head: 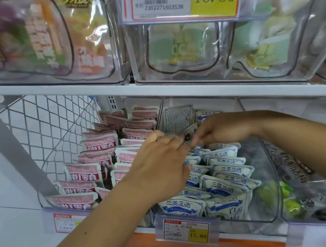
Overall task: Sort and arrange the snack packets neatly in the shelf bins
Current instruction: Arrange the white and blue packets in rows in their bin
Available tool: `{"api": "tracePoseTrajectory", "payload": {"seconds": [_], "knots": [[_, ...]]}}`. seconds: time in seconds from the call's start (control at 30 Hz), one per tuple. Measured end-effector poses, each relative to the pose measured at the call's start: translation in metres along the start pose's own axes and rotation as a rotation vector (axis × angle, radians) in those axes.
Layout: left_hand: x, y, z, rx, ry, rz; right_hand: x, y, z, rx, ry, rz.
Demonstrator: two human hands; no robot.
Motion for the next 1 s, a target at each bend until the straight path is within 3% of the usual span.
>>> {"api": "tracePoseTrajectory", "payload": {"seconds": [0.1,0.17,0.27,0.37,0.63,0.93,1.0], "knots": [[-0.001,0.000,0.001,0.001,0.028,0.051,0.013,0.022,-0.001,0.037,0.162,-0.174],[-0.002,0.000,0.002,0.001,0.044,0.078,0.012,0.041,-0.001,-0.015,0.037,-0.313],[-0.003,0.000,0.002,-0.005,0.065,0.081,-0.001,0.060,0.000,-0.043,-0.150,-0.286],[-0.002,0.000,0.001,-0.001,0.045,0.084,-0.005,0.064,0.001,-0.068,-0.176,-0.307],[-0.003,0.002,0.001,0.000,0.041,0.101,0.021,0.026,-0.004,-0.068,0.468,-0.350],[-0.005,0.003,0.002,-0.008,0.080,0.082,0.018,0.024,0.025,-0.004,0.008,-0.403],[-0.007,0.001,0.003,-0.008,0.094,0.066,0.004,0.034,0.028,0.007,-0.004,-0.394]]}}
Point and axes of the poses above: each hand's wrist, its own y-axis towards the middle knuckle, its own x-axis out of the back of the hand, z = x × y, the point moved 1 cm from there along y, towards the middle knuckle, and after that the axes turned 15 degrees about -x, right-handed, at the moved point
